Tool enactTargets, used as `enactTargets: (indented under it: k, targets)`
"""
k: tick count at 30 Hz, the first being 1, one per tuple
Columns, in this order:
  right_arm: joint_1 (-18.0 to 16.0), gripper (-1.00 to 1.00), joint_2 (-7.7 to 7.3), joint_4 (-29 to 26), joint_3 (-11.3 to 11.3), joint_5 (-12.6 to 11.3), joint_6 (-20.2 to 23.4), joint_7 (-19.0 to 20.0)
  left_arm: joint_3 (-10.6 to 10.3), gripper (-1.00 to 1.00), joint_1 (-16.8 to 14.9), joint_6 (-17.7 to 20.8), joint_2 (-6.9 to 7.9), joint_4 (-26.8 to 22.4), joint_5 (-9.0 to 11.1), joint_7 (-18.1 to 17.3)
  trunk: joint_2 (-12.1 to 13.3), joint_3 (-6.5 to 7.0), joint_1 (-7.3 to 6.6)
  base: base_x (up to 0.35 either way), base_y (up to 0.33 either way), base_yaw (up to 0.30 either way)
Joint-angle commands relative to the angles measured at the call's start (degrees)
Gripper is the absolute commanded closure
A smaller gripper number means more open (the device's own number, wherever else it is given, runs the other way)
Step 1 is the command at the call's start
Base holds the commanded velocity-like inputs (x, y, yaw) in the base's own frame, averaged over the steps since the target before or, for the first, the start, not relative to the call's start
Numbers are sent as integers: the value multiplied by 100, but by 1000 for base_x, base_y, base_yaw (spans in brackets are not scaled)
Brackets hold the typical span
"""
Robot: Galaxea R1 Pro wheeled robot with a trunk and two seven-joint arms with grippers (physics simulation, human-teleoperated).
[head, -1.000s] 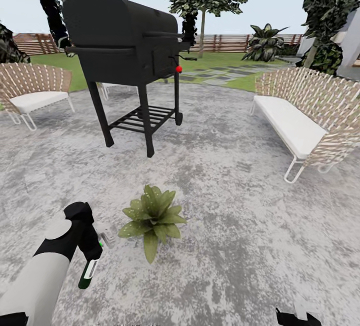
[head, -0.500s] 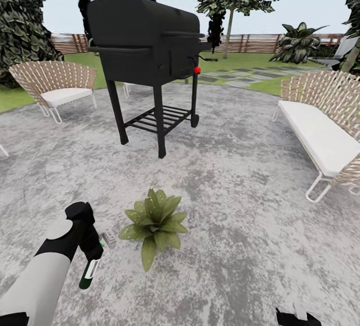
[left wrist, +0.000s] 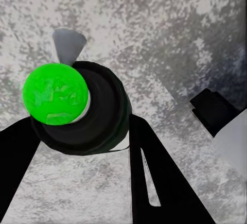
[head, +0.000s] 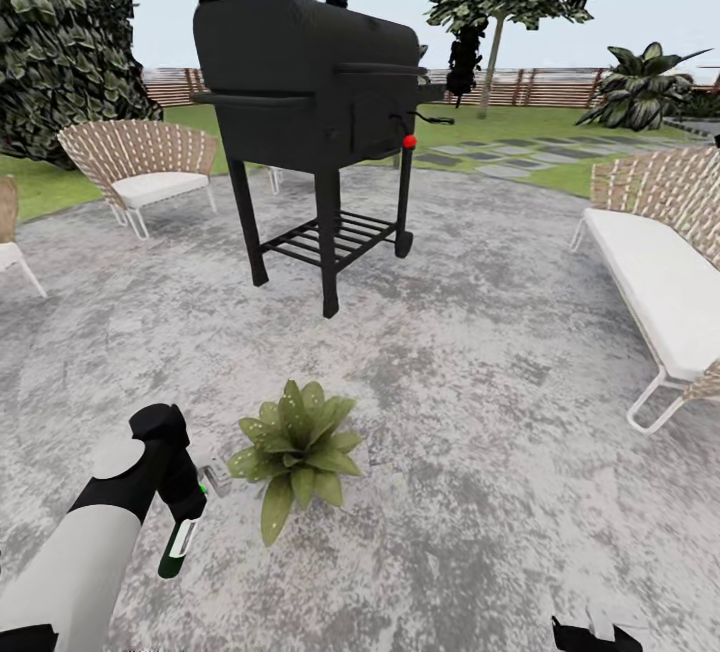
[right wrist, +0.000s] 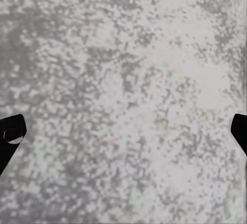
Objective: Pick up the pesticide atomizer in the garden and spray insectifuge to fully cover both potted plants in the garden.
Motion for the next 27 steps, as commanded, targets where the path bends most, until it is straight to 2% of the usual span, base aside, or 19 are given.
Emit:
enactTargets:
  k: [1, 7, 20, 27]
  targets:
    - [-4, -100, 0, 5, -49, 32, -27, 30, 9, 100, -5, 61, 1, -3, -45, -50, -2, -5, 0, 170, -267, 242]
    - [-4, -100, 1, 2, -50, 39, -27, 30, -6, 100, -5, 61, 6, -4, -45, -50, -2, -5, 0, 231, -185, 244]
    - [-4, -100, 1, 2, -46, 40, -26, 30, -6, 100, -5, 61, -11, -4, -36, -50, -2, -5, 0, 14, -31, 245]
    - [-4, -100, -28, 4, -39, 64, -35, 54, -4, 100, -5, 61, -16, -4, -36, -50, -2, -5, 0, 136, -244, 55]
